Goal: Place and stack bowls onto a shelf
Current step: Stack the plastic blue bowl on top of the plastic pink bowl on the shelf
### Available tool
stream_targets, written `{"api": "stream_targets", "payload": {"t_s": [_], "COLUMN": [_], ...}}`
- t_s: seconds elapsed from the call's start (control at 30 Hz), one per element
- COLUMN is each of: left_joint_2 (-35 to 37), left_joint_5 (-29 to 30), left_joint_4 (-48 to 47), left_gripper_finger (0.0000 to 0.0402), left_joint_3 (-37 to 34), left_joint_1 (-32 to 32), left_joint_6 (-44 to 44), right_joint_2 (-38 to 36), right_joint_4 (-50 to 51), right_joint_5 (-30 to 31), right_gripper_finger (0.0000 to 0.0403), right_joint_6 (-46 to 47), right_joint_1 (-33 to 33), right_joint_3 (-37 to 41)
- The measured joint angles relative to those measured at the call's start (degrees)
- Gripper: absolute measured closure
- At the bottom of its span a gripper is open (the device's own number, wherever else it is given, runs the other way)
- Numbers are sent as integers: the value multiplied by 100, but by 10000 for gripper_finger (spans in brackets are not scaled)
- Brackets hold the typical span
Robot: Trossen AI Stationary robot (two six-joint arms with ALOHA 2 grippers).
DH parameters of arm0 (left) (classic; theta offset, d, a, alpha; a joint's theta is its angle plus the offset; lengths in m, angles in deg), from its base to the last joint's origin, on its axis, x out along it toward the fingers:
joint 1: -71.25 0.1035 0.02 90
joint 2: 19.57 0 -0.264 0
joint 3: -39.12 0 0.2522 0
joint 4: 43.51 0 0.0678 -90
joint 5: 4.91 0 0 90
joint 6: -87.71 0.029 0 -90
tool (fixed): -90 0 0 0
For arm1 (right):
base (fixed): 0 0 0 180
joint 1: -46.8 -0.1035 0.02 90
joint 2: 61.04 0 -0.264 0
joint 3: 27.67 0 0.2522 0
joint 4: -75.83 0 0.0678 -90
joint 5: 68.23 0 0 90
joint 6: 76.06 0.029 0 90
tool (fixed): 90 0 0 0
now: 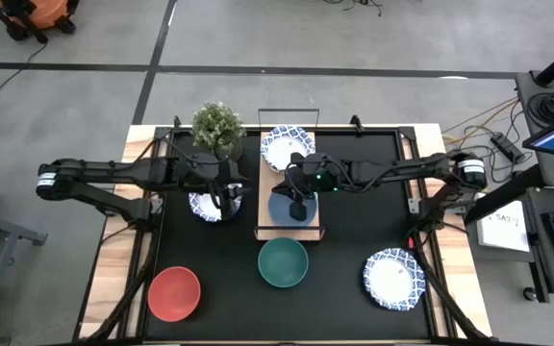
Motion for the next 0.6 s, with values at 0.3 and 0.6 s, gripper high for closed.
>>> {"api": "stream_targets", "payload": {"t_s": [0.3,0.6], "left_joint_2": [-684,-1151], "left_joint_5": [-4,-2], "left_joint_4": [654,1042], "left_gripper_finger": [304,304], "left_joint_3": [-2,-4], "left_joint_1": [0,0], "left_joint_6": [158,197], "right_joint_2": [-759,-1632], "right_joint_4": [380,-597], "right_joint_5": [7,760], "right_gripper_finger": [394,394], "right_joint_6": [60,395], "right_joint_1": [-149,-114], "right_joint_3": [532,1857]}}
